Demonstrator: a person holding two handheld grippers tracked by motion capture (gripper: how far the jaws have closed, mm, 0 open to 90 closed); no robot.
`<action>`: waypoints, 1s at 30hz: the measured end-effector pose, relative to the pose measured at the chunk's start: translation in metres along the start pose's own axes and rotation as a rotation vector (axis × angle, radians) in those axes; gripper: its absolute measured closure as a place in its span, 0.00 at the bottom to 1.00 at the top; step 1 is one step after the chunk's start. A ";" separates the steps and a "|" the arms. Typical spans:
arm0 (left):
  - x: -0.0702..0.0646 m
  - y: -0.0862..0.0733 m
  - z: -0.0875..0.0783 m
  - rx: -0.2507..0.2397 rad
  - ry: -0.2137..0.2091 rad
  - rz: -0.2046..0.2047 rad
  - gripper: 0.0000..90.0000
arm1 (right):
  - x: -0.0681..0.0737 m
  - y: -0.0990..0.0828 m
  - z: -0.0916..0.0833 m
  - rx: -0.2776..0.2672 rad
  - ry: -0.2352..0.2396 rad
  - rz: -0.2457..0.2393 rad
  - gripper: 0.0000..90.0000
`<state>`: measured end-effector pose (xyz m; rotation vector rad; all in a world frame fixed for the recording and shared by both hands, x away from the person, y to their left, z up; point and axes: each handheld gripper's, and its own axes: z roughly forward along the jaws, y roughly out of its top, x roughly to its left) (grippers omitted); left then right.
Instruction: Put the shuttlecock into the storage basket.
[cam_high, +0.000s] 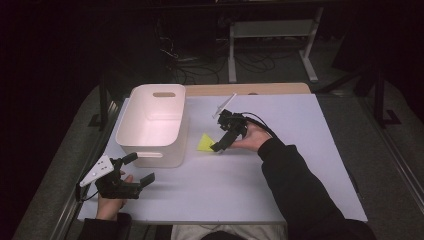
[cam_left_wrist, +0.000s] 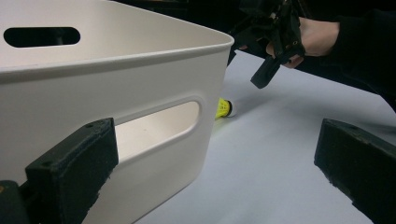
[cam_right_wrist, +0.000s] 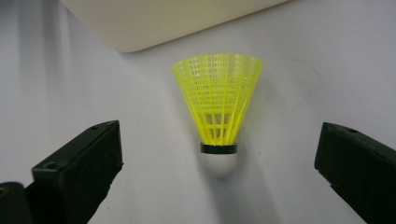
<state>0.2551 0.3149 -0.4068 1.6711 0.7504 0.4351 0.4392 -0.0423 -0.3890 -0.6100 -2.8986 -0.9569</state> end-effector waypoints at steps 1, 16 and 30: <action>0.000 0.000 0.000 -0.001 0.000 0.001 0.00 | -0.001 0.000 0.002 0.003 0.003 0.000 0.01; 0.000 0.000 0.000 -0.001 -0.002 0.002 0.00 | -0.010 -0.005 0.020 0.040 0.016 0.006 0.01; 0.000 0.000 0.000 -0.001 -0.003 0.002 0.00 | -0.011 -0.008 0.026 0.058 0.032 -0.019 0.15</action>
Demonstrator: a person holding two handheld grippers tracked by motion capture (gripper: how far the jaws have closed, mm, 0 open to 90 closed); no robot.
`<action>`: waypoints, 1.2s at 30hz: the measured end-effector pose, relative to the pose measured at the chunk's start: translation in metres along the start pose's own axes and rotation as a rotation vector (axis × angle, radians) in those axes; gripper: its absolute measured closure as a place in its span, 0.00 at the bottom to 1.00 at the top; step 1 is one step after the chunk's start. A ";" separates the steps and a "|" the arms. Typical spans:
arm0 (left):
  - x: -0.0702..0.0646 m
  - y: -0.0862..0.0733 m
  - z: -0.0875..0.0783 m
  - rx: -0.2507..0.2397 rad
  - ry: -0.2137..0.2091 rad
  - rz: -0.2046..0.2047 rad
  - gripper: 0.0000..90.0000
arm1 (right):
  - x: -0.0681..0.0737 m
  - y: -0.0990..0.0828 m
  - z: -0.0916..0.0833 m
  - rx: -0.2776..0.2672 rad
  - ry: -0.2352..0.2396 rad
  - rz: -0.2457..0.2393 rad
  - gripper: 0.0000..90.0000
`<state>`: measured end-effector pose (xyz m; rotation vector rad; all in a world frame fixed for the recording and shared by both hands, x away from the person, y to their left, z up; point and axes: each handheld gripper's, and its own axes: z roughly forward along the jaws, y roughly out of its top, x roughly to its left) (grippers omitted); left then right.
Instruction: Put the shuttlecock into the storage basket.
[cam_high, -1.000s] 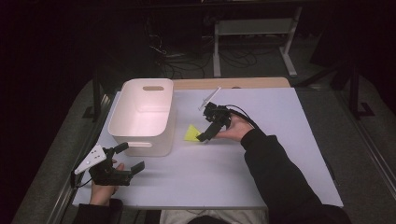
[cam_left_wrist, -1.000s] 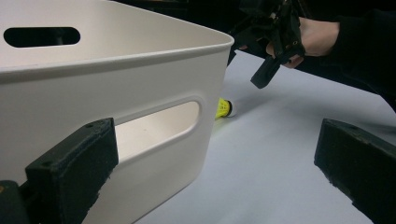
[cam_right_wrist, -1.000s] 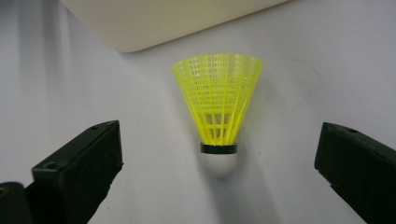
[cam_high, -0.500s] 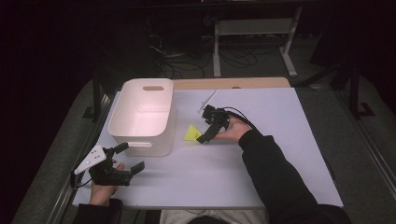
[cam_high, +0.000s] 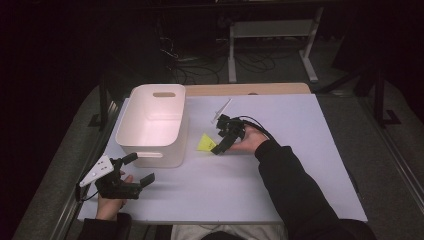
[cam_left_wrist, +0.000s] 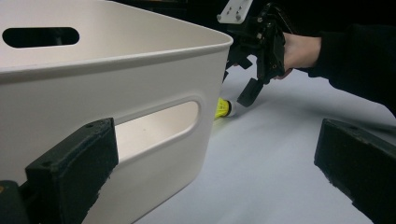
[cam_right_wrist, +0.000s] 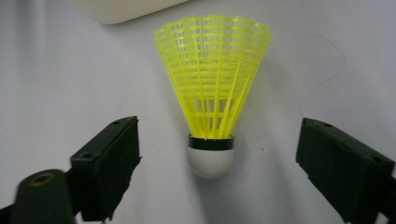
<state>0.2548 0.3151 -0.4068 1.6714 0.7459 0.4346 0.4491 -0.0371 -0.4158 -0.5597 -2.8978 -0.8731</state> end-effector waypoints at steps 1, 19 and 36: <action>0.000 0.000 0.000 0.000 0.000 0.000 0.00 | 0.000 0.000 0.000 0.004 -0.001 -0.006 0.18; 0.000 0.000 0.000 0.001 -0.001 0.001 0.00 | 0.001 -0.002 0.009 0.063 0.016 -0.021 0.49; 0.000 0.000 0.000 0.002 -0.002 -0.001 0.00 | 0.003 -0.002 0.008 0.067 -0.009 -0.047 0.70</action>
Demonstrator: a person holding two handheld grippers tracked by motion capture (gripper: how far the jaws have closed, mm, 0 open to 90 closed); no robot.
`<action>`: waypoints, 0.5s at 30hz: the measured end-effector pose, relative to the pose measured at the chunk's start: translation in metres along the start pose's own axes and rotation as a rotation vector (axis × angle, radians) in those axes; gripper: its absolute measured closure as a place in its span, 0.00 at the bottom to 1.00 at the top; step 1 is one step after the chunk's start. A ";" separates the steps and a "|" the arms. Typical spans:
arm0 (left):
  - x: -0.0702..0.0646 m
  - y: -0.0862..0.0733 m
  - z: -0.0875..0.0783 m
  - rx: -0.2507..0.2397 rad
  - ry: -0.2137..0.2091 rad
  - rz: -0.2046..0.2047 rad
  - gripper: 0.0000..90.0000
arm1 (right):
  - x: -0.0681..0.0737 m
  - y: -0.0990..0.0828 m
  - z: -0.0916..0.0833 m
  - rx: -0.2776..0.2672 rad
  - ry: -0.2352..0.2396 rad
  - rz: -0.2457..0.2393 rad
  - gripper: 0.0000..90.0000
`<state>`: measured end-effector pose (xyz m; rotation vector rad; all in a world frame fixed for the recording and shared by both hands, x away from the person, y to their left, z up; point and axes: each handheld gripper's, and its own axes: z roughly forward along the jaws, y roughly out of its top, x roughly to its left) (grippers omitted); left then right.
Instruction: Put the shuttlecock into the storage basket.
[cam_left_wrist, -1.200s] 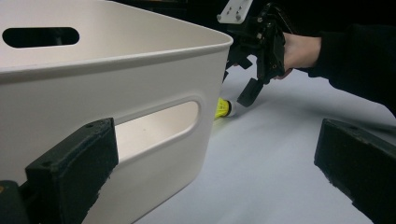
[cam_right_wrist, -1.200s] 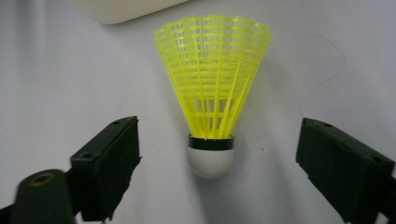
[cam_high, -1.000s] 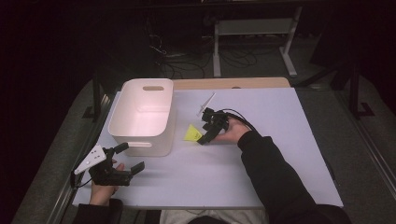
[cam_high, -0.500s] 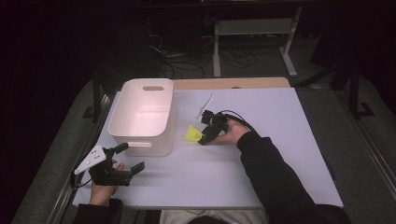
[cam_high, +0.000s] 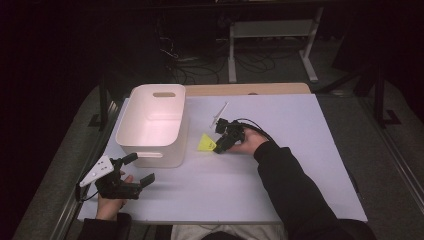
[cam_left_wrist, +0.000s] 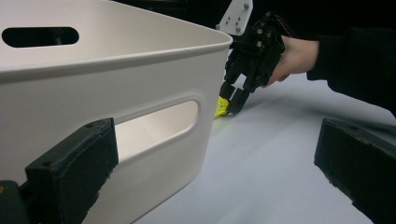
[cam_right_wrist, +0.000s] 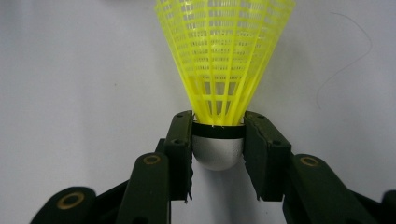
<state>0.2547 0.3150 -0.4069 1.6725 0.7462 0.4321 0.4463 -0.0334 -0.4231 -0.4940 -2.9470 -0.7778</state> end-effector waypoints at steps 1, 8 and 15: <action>0.000 0.000 0.000 0.000 0.000 0.000 0.00 | 0.000 0.000 -0.001 0.000 -0.001 0.003 0.70; 0.000 0.000 0.000 0.000 -0.001 0.000 0.00 | 0.001 0.000 -0.007 -0.013 -0.003 -0.002 0.70; 0.000 0.000 0.000 -0.001 -0.001 0.000 0.00 | 0.001 0.000 -0.012 -0.017 -0.014 0.004 0.70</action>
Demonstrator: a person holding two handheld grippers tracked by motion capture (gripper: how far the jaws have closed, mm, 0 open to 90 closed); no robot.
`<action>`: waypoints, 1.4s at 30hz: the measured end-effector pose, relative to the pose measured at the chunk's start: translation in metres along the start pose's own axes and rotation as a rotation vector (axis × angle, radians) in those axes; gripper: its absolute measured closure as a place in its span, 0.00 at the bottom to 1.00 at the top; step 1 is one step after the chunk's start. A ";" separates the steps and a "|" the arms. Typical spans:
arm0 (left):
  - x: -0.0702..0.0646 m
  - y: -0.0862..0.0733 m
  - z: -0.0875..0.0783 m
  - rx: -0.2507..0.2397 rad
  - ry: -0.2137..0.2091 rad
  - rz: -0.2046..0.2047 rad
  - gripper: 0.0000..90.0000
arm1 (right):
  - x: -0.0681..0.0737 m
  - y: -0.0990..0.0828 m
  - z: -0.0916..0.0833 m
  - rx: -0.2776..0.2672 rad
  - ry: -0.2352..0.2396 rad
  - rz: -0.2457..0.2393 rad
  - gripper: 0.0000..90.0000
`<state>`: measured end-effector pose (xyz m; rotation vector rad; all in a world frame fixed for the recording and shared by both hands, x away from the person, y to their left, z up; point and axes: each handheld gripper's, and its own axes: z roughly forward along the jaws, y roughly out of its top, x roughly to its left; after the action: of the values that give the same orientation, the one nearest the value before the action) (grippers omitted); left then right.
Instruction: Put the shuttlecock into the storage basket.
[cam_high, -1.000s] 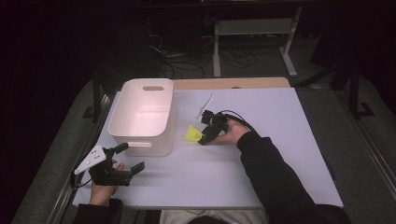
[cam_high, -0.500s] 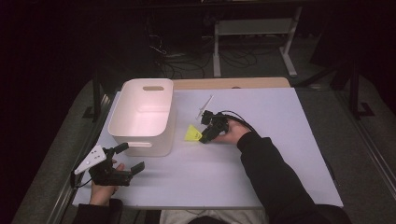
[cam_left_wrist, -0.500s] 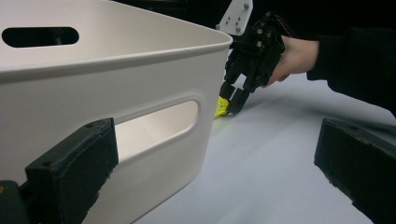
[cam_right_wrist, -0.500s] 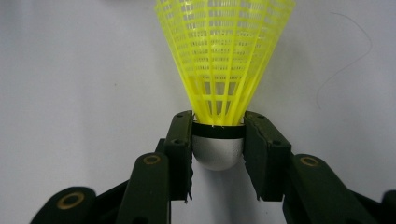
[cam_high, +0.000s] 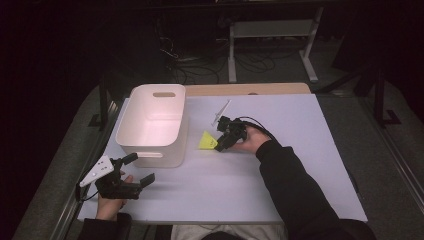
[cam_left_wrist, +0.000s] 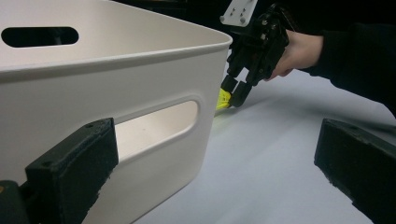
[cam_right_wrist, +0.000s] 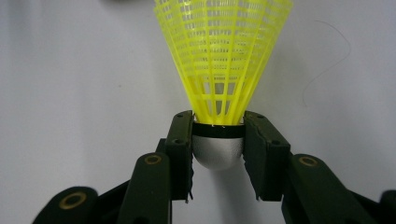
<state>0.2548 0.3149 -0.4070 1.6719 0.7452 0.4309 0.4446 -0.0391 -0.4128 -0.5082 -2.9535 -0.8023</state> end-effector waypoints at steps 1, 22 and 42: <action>0.000 0.000 0.000 0.000 0.000 0.000 0.00 | 0.000 0.000 -0.001 -0.003 0.000 0.000 0.70; 0.000 0.000 0.000 0.000 -0.002 -0.001 0.00 | 0.004 0.001 -0.030 -0.043 -0.023 -0.002 0.70; 0.000 0.000 0.000 0.000 -0.001 -0.003 0.00 | 0.014 0.004 -0.062 -0.079 -0.039 0.001 0.70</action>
<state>0.2550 0.3146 -0.4070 1.6706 0.7460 0.4280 0.4302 -0.0624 -0.3556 -0.5353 -2.9660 -0.9223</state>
